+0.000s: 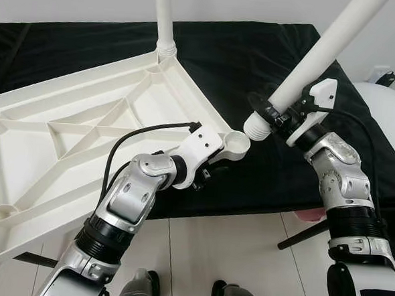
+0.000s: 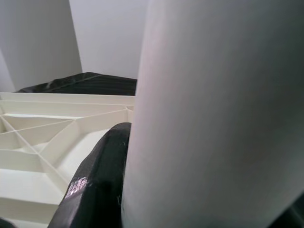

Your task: Building children table

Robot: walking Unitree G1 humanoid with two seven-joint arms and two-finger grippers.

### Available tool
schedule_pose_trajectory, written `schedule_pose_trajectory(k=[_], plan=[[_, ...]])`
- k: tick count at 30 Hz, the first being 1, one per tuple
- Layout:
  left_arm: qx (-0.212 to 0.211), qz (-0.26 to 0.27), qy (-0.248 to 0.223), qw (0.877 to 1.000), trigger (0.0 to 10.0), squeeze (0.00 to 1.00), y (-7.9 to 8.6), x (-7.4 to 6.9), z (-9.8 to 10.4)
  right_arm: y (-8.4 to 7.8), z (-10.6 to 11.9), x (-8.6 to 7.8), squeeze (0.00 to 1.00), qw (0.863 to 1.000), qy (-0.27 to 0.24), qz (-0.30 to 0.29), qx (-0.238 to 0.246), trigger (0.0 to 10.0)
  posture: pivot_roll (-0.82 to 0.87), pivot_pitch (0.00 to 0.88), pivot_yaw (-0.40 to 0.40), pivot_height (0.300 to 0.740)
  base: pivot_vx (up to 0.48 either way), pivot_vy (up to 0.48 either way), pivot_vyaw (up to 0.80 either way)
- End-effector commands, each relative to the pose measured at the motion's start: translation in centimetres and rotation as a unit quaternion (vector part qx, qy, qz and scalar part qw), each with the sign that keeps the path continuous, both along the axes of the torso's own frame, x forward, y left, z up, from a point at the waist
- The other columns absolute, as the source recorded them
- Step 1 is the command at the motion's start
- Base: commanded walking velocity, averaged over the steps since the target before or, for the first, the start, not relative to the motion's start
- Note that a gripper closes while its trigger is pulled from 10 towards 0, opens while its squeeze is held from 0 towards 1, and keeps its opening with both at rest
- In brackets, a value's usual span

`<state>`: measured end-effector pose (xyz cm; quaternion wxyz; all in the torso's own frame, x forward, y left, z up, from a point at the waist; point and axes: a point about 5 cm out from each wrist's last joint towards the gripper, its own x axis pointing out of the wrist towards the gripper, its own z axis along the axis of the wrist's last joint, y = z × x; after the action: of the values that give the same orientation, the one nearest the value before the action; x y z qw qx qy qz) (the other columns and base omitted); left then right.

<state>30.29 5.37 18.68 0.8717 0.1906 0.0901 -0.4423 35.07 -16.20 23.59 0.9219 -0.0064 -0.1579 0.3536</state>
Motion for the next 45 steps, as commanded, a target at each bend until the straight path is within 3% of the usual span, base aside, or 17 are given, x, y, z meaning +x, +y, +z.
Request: schedule_pose_trajectory(k=[1,14,28,29,30,32,33,35,36,38,39,40,41,42,43,44,45], plan=[[0.023,0.103,-0.007,0.994,10.0,0.0,1.2,1.0,-1.3,-0.1,0.5,0.0,0.0,1.0,-0.007,0.01,-0.001,10.0,-0.09,0.192,0.015,0.74,0.0,0.0,0.0],[-0.001,0.13,-0.031,0.991,10.0,0.0,1.8,1.6,0.2,0.0,0.5,0.1,0.0,1.0,-0.009,0.021,-0.004,10.0,-0.1,0.18,0.013,0.74,0.0,0.0,0.0],[0.012,0.108,-0.023,0.994,10.0,0.0,1.3,1.4,-0.8,-0.2,0.5,0.0,0.0,1.0,-0.01,0.026,-0.009,10.0,-0.11,0.175,0.014,0.74,0.0,0.0,0.0],[0.013,0.104,-0.023,0.994,4.5,0.0,1.3,1.3,-0.8,-0.3,0.5,0.0,0.0,1.0,-0.01,0.026,-0.009,10.0,-0.11,0.18,0.015,0.74,0.0,0.0,0.0],[0.012,0.099,-0.025,0.995,0.0,0.0,1.3,1.2,-0.8,-0.4,0.5,0.0,0.0,1.0,-0.01,0.025,-0.01,10.0,-0.11,0.18,0.015,0.74,0.0,0.0,0.0],[0.01,0.097,-0.026,0.995,0.0,0.0,1.4,1.1,-0.8,-0.4,0.5,0.0,0.0,1.0,-0.01,0.025,-0.01,10.0,-0.11,0.18,0.015,0.74,0.0,0.0,0.0],[0.015,0.095,-0.025,0.995,2.2,0.0,1.4,1.1,-0.9,-0.4,0.5,0.0,0.0,1.0,-0.01,0.024,-0.011,10.0,-0.11,0.184,0.016,0.74,0.0,0.0,0.0],[0.019,0.094,-0.024,0.995,2.2,0.0,1.5,1.1,-0.9,-0.5,0.5,0.0,0.0,1.0,-0.01,0.024,-0.011,10.0,-0.11,0.184,0.016,0.74,0.0,0.0,0.0],[0.025,0.088,-0.024,0.996,10.0,0.0,1.5,1.0,-0.9,-0.5,0.5,0.0,0.0,1.0,-0.009,0.024,-0.011,10.0,-0.11,0.184,0.016,0.74,0.0,0.0,0.0],[0.028,0.084,-0.022,0.996,10.0,0.0,1.6,1.0,-1.0,-0.5,0.5,0.1,0.0,1.0,-0.009,0.025,-0.012,10.0,-0.11,0.184,0.016,0.74,0.0,0.0,0.0],[0.029,0.08,-0.022,0.996,8.9,0.0,1.8,0.9,-1.0,-0.5,0.5,0.1,0.0,1.0,-0.008,0.026,-0.013,10.0,-0.11,0.187,0.017,0.74,0.0,0.0,0.0],[0.033,0.075,-0.022,0.996,5.5,0.0,2.0,0.8,-1.0,-0.5,0.5,0.1,0.0,0.999,-0.008,0.028,-0.014,10.0,-0.11,0.188,0.018,0.74,0.0,0.0,0.0],[0.033,0.072,-0.021,0.997,4.7,0.0,2.2,0.7,-1.0,-0.5,0.5,0.1,0.0,0.999,-0.006,0.03,-0.015,10.0,-0.1,0.19,0.019,0.74,0.0,0.0,0.0],[0.033,0.072,-0.021,0.997,4.7,0.0,2.2,0.7,-1.0,-0.5,0.5,0.1,0.0,0.999,-0.006,0.03,-0.015,10.0,-0.1,0.19,0.019,0.74,0.0,0.0,0.0],[0.032,0.069,-0.022,0.997,0.0,0.0,2.3,0.6,-1.0,-0.5,0.5,0.0,0.0,0.999,-0.006,0.032,-0.016,10.0,-0.1,0.19,0.019,0.74,0.0,0.0,0.0],[0.036,0.067,-0.022,0.997,0.0,0.0,2.5,0.5,-1.1,-0.5,0.5,0.0,0.0,0.999,-0.006,0.033,-0.016,10.0,-0.1,0.19,0.019,0.74,0.0,0.0,0.0],[0.04,0.07,-0.02,0.997,2.8,0.0,2.7,0.6,-1.2,-0.5,0.5,0.0,0.0,0.999,-0.005,0.034,-0.017,10.0,-0.1,0.19,0.019,0.74,0.0,0.0,0.0]])
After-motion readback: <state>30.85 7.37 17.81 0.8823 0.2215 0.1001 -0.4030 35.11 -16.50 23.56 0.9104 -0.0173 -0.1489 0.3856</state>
